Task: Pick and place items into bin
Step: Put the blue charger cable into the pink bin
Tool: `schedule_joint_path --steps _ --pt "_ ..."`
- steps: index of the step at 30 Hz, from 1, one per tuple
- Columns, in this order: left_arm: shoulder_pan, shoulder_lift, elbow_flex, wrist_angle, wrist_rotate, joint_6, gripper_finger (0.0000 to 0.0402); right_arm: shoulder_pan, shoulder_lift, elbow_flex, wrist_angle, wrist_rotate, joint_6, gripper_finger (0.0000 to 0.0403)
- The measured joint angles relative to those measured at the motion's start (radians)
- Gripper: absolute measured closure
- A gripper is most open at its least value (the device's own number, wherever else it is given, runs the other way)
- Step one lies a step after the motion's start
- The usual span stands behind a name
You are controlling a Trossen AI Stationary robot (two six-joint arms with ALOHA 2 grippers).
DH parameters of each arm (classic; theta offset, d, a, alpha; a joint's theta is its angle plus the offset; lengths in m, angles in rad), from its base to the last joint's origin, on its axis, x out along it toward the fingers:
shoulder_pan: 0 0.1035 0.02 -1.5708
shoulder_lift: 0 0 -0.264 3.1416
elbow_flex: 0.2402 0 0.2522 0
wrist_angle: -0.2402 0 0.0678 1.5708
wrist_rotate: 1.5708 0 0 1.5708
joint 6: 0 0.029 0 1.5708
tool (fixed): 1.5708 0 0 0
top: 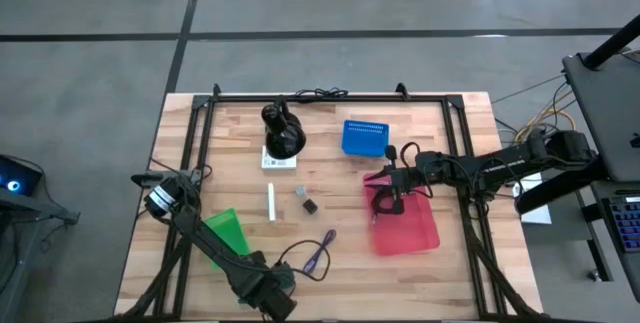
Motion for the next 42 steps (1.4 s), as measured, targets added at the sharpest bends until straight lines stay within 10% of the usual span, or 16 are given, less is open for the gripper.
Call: schedule_joint_path --steps 32,42 --pt "-0.002 -0.006 -0.126 0.135 0.015 -0.009 0.0245 0.0 0.0 -0.001 -0.02 0.0 -0.03 0.0351" --pt "-0.002 -0.005 -0.135 0.124 0.003 -0.009 0.0329 0.0 0.0 -0.001 -0.021 0.0 -0.034 0.0351"
